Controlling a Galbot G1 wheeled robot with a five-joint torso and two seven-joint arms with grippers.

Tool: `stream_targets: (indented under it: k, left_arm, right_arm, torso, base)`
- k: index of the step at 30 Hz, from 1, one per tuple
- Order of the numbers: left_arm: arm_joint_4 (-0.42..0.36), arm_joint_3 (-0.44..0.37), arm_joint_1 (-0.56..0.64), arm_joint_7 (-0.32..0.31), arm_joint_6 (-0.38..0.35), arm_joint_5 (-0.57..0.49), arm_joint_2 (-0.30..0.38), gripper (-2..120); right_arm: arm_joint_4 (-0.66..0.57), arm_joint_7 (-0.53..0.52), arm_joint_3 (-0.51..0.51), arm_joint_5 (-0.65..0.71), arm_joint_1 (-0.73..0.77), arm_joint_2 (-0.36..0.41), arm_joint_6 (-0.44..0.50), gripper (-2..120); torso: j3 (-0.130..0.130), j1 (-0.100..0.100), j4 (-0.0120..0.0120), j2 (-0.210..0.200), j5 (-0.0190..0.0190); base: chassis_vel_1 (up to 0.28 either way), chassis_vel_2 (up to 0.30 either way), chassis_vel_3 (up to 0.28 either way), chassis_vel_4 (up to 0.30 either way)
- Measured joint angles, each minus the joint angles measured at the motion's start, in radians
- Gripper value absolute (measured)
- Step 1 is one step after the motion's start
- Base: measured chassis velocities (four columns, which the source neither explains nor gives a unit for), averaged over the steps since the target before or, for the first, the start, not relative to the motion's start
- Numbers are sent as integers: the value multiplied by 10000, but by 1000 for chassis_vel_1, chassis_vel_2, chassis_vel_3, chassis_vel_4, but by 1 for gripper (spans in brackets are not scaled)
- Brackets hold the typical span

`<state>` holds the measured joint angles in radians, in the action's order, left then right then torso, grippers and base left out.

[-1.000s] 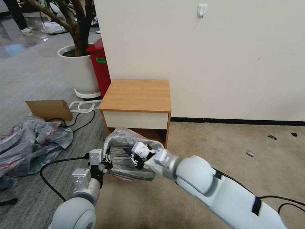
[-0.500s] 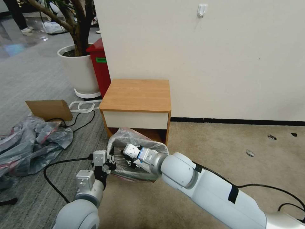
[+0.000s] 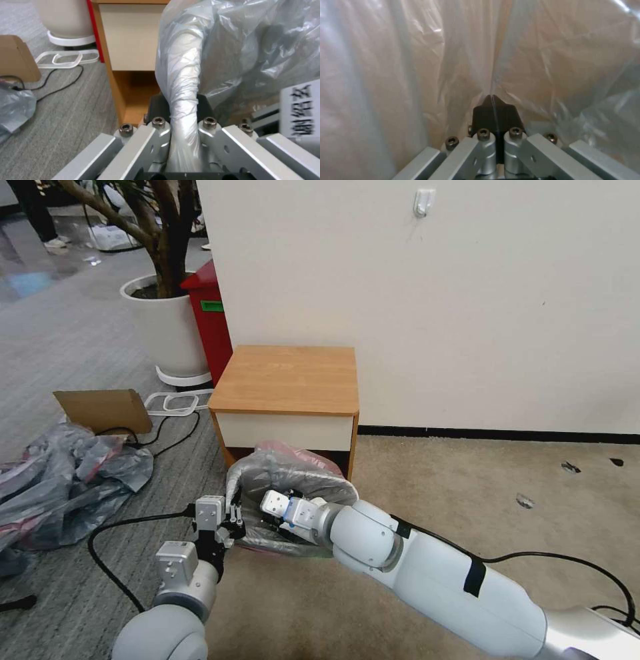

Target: Pick up the garbage bag from the table and place it over the trash can.

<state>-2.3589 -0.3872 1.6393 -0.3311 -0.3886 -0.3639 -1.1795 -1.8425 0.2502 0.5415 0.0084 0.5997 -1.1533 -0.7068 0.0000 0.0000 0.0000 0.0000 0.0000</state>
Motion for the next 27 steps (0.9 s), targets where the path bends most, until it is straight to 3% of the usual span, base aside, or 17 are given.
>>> stream_targets:
  k: [27]
  left_arm:
    - [-88,215,-11,534,31,597,-284,5]
  right_arm:
    - [1555,816,821,-492,-1297,-265,6,0]
  torso:
    - [0,0,1,0,0]
  base:
    - [0,0,0,0]
